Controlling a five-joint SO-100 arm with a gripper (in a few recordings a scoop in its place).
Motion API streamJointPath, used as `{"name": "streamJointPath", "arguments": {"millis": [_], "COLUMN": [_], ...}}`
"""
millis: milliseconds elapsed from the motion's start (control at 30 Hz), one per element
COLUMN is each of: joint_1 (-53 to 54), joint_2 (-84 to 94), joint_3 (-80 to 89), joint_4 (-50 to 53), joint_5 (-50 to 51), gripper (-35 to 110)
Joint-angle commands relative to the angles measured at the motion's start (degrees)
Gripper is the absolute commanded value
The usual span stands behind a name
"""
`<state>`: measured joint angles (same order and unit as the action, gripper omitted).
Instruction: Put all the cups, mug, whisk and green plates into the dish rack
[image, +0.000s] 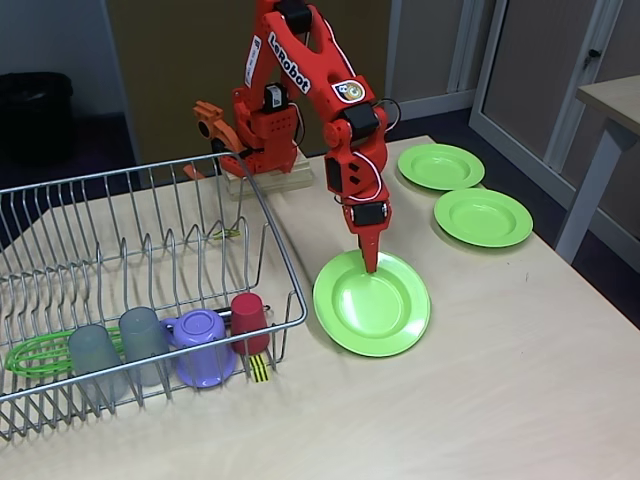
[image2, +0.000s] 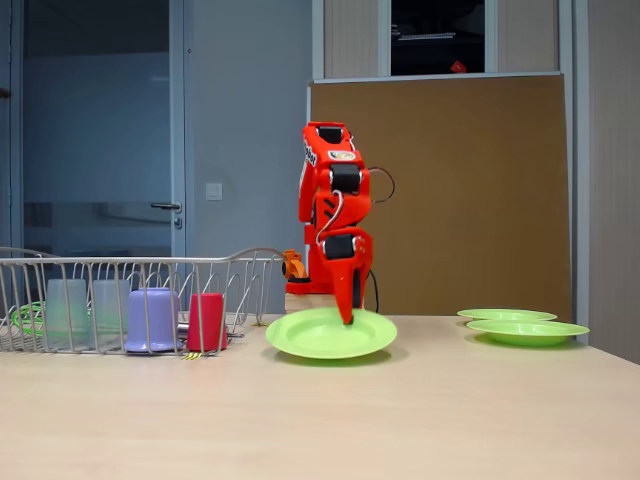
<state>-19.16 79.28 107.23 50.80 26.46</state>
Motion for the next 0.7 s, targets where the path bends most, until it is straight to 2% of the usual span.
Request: {"name": "streamJointPath", "arguments": {"millis": [0,667], "joint_1": [-2.3,-2.5], "joint_2": [3.6,-6.8], "joint_3": [-6.1,-58.9], "joint_4": [6.9,42.0], "joint_5": [-1.4,-7.9], "gripper": [0,0]}}
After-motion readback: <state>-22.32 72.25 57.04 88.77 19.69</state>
